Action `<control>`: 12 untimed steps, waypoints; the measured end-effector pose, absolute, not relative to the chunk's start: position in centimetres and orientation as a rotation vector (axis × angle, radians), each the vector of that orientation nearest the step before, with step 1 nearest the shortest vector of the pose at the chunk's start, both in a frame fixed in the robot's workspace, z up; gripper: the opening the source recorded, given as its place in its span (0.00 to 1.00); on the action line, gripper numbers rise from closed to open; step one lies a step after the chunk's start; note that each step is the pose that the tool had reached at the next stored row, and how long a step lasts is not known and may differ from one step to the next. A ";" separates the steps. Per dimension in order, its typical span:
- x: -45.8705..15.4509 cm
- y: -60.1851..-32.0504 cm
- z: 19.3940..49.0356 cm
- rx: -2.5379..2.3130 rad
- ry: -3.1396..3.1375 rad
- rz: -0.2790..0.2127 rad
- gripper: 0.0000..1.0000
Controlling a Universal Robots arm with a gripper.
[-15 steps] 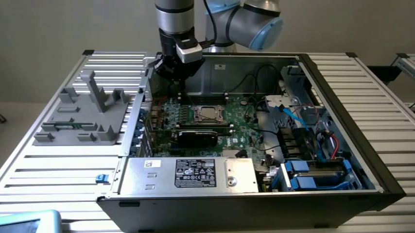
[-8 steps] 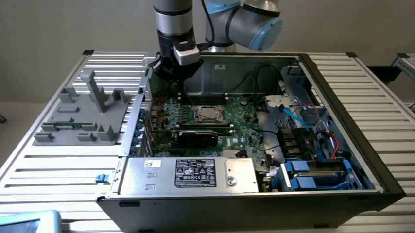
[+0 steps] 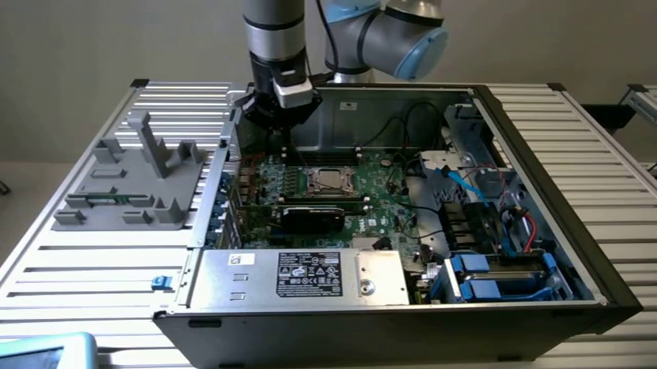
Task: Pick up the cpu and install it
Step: 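Install the first cpu locking lever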
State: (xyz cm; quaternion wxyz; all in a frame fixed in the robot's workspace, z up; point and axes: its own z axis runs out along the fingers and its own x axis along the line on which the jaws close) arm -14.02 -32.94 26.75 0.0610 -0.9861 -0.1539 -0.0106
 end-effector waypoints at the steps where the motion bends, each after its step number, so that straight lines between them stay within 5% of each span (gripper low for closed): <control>1: -14.0 -32.9 26.7 -2.982 -0.456 -0.033 0.11; 12: -13.9 -32.9 25.7 -2.960 -0.369 -0.042 0.11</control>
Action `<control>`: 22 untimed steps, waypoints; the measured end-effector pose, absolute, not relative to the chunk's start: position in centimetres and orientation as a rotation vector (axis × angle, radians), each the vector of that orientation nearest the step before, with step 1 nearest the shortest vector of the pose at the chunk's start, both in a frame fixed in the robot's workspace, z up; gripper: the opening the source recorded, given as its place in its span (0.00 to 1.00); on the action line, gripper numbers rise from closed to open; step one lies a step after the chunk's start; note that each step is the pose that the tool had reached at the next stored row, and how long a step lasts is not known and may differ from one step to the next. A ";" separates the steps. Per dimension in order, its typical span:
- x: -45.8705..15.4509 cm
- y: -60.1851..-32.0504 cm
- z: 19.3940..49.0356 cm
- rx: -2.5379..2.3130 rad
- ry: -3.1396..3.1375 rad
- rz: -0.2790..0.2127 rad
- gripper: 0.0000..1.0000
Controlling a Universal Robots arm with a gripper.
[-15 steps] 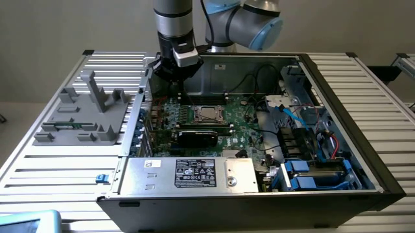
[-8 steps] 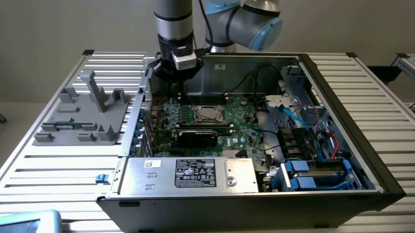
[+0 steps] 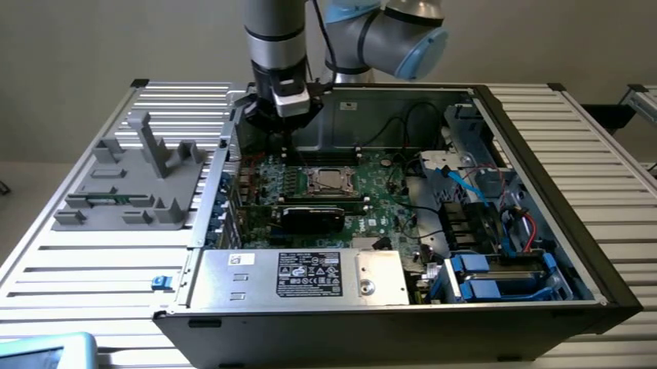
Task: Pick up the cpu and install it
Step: 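Install the first cpu locking lever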
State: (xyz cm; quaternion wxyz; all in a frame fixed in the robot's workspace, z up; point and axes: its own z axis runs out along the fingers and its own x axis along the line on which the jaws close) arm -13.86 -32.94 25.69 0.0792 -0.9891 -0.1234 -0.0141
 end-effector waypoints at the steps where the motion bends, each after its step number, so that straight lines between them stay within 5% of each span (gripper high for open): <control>1: -13.7 -32.9 25.7 -2.957 -0.367 -0.043 0.11; 22: -9.9 -32.9 25.7 -2.918 -0.361 -0.050 0.11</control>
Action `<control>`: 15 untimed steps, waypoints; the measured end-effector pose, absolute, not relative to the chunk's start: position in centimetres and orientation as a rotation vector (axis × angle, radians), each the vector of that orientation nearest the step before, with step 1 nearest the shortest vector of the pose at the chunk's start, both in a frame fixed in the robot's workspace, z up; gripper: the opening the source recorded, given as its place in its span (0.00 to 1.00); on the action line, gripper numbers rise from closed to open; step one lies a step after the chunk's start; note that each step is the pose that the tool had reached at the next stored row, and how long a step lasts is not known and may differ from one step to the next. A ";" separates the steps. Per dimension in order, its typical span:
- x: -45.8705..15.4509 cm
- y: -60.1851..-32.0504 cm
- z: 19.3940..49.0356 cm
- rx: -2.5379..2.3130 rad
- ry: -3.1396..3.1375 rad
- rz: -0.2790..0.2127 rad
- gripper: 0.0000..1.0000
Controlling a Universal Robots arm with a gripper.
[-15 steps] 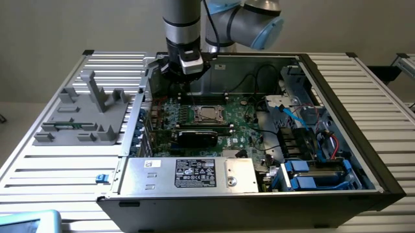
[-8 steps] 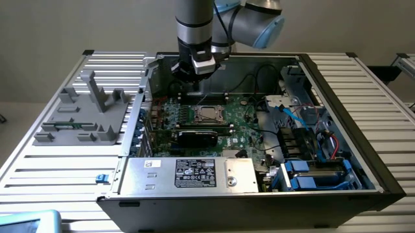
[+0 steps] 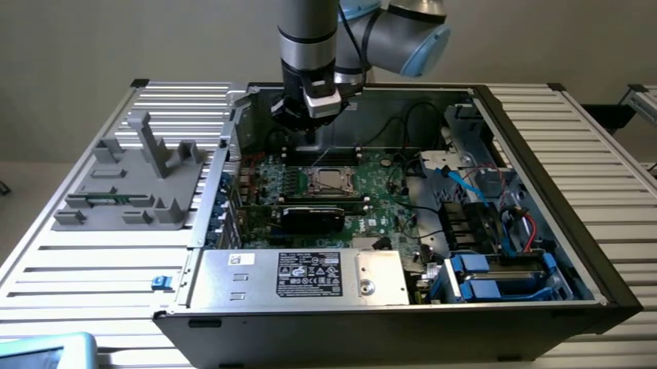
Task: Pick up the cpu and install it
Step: 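Install the first cpu locking lever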
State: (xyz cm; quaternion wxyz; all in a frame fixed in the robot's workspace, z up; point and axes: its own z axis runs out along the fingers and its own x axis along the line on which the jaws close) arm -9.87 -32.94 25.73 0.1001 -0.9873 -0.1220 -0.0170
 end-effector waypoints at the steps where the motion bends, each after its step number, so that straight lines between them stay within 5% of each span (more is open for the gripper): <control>1: -9.9 -32.9 25.7 -2.918 -0.361 -0.050 0.11; 15: -9.6 -32.9 25.7 -2.916 -0.359 -0.051 0.11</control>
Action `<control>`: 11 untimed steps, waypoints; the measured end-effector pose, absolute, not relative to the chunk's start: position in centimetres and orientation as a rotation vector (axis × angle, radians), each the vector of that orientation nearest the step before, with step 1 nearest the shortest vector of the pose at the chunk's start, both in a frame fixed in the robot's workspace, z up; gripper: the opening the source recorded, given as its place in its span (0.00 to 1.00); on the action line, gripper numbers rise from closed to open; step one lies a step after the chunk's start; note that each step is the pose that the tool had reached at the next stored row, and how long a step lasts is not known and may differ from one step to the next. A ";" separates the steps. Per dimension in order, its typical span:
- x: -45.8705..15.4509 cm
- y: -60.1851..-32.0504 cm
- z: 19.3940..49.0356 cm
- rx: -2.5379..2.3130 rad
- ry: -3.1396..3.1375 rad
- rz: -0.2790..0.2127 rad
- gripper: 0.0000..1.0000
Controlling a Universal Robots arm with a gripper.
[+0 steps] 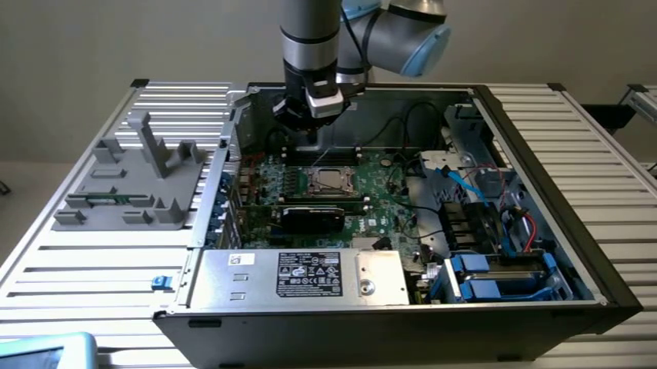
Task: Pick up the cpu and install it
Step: 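Install the first cpu locking lever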
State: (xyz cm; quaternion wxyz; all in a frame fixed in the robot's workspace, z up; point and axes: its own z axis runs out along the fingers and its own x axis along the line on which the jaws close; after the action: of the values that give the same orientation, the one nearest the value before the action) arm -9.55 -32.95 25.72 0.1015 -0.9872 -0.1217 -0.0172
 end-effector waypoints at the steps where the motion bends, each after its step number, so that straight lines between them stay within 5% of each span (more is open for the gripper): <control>1: -9.5 -32.9 25.7 -2.916 -0.359 -0.051 0.11; 11: -9.5 -33.0 25.7 -2.915 -0.359 -0.049 0.11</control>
State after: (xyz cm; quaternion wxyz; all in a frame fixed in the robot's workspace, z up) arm -9.51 -33.03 25.73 0.1020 -0.9872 -0.1215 -0.0167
